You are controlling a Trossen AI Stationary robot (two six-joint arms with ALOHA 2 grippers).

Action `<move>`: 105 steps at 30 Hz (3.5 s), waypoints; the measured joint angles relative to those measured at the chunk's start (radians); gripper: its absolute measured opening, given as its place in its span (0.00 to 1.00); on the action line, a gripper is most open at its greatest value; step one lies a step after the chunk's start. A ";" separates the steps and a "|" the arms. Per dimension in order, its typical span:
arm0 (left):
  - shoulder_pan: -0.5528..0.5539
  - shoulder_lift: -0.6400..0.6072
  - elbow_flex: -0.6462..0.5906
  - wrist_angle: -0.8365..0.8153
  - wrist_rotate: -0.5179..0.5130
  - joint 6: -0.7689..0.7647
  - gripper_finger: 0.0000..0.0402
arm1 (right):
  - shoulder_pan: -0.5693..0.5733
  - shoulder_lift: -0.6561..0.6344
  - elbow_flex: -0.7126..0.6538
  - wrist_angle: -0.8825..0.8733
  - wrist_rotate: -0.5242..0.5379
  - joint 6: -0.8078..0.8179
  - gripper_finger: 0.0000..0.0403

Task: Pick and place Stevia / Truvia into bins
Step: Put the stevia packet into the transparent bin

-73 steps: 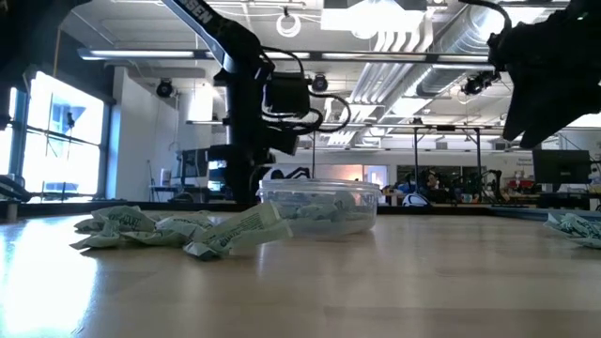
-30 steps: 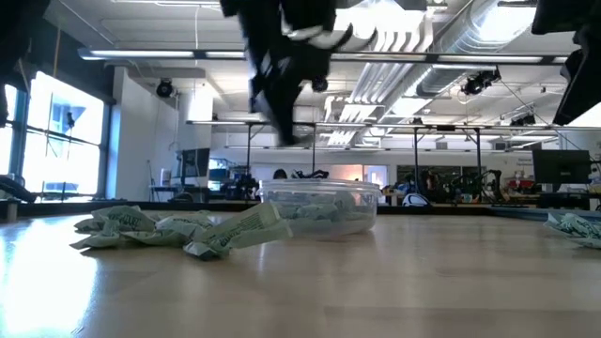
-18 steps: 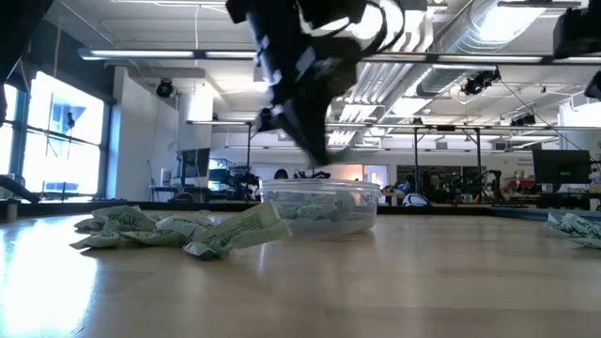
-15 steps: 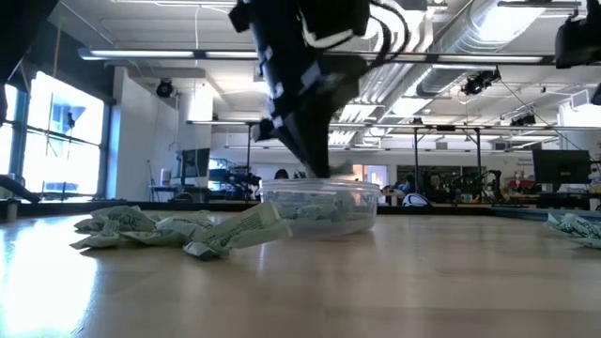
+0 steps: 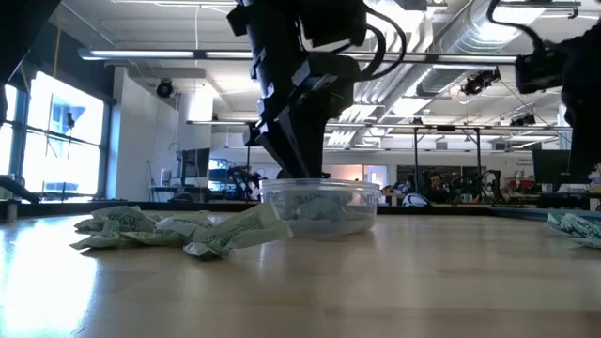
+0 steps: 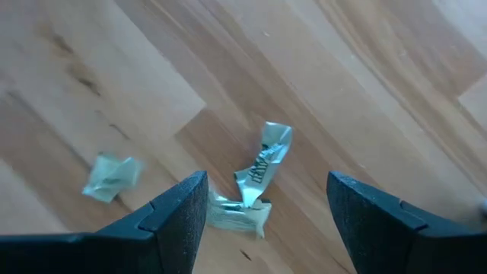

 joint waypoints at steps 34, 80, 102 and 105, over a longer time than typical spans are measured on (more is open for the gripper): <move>0.567 -0.302 -0.170 -0.066 0.283 0.554 0.42 | -0.308 0.333 0.004 0.221 -0.322 0.064 0.36; 0.607 -0.301 -0.473 0.151 0.335 0.470 0.42 | -0.480 0.688 0.676 0.368 -0.239 -0.608 0.47; 0.222 -0.311 -0.472 -0.033 -0.144 -0.115 0.42 | -0.378 0.379 0.362 0.009 0.021 -0.311 0.72; 0.222 -0.300 -0.472 -0.035 -0.195 -0.180 0.42 | -0.373 0.338 0.319 0.029 0.020 -0.289 0.72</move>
